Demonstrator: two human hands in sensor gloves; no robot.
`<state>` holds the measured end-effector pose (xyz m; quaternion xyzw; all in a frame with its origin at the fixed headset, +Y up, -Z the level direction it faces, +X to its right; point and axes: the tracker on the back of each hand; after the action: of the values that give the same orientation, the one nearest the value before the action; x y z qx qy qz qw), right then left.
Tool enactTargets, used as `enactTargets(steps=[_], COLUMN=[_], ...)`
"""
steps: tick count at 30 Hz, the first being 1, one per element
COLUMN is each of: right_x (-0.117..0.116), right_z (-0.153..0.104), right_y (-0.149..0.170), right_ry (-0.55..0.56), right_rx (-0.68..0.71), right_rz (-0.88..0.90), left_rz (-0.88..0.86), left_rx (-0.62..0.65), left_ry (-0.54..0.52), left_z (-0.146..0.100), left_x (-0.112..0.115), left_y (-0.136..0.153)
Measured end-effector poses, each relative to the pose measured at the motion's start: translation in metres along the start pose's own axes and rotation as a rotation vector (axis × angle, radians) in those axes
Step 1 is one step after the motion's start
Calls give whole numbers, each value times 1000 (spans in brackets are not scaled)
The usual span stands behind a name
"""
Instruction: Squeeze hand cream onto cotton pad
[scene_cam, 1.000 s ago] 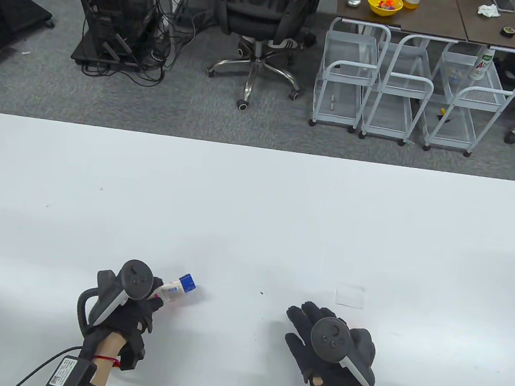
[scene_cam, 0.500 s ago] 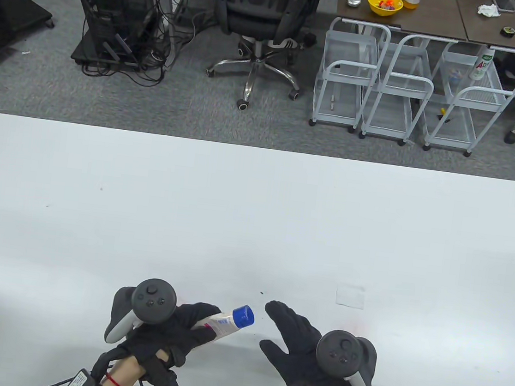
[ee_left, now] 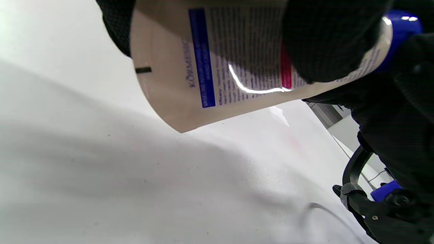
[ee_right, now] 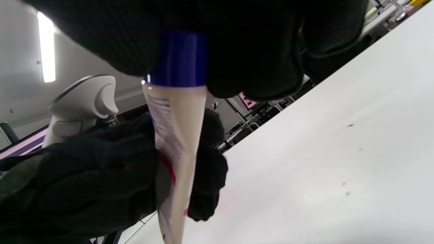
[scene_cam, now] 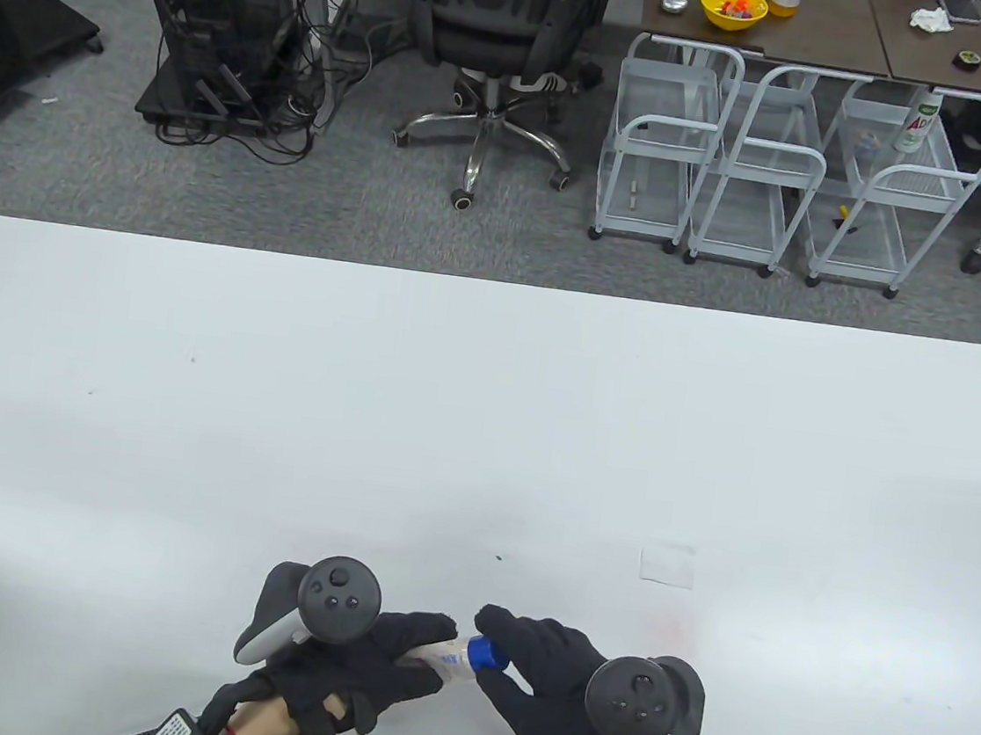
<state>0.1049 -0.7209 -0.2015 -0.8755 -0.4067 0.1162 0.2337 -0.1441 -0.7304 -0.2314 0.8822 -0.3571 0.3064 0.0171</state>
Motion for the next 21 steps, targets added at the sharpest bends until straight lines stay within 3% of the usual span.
enactTargets(steps=[1,7,20,21], right_x=[-1,-4,-10,-4], right_z=[0,-2,0,2], right_y=[-3,-13,-10,-4], right_ry=[4,18,-11,56], right_rx=[12,69,57,4], right_rz=[-2,-81,-97,-48], left_rz=[22,46,28,58], left_rx=[25,59,44,36], left_ry=[-26,40,60,55], left_z=[0,3,3,3], left_x=[1,8,8,10], left_y=[-4,-9,-9,-8])
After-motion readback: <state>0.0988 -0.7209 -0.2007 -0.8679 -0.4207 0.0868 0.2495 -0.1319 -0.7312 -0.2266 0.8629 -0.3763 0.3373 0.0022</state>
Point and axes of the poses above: the tracker on the back of each hand, its own y axis roughly to the little-finger side, its own z axis roughly from the wrist to the fingertips, x = y × z, and after that the axes turned 9 degrees about -z, right-handed
